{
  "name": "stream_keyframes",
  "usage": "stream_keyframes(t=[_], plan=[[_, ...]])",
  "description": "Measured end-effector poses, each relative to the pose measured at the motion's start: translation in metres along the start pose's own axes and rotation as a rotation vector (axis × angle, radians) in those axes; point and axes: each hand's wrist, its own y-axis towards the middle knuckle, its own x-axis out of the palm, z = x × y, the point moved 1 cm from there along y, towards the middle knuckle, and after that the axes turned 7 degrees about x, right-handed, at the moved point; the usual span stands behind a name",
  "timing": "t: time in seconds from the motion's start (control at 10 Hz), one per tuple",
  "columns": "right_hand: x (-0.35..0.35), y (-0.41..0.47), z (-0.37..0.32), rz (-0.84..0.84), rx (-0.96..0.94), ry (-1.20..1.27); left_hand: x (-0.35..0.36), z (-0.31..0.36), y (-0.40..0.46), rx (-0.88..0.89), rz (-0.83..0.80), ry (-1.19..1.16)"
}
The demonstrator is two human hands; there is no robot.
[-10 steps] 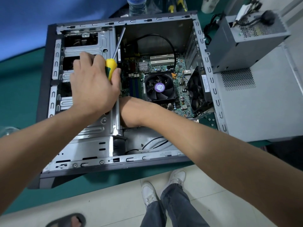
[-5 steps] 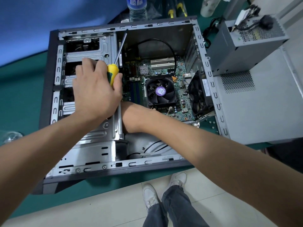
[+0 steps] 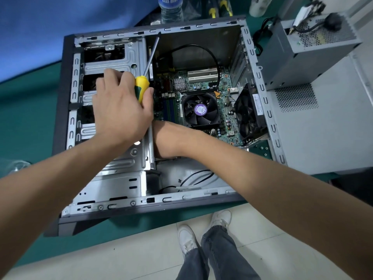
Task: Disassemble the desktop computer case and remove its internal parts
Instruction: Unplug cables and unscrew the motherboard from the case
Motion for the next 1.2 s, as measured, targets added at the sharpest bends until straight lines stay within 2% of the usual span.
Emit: stream_keyframes(t=[0.1, 0.3, 0.5, 0.7, 0.9, 1.2], plan=[[0.000, 0.002, 0.004, 0.013, -0.008, -0.059, 0.000, -0.001, 0.001, -0.007, -0.007, 0.005], [0.001, 0.001, 0.008, -0.001, -0.017, 0.039, -0.001, -0.001, 0.001, -0.011, -0.012, 0.010], [0.003, 0.004, 0.010, 0.035, -0.037, -0.048, 0.000, 0.000, 0.001, -0.021, -0.021, 0.021], [0.004, 0.008, 0.010, -0.032, -0.064, -0.028, 0.000, 0.000, 0.001, -0.021, -0.021, 0.015], [0.001, 0.011, 0.013, 0.038, -0.037, -0.078, 0.000, 0.000, 0.001, -0.029, -0.026, 0.016], [0.004, 0.014, 0.008, -0.044, -0.049, -0.029, 0.000, -0.001, 0.001, -0.024, -0.017, 0.008]])
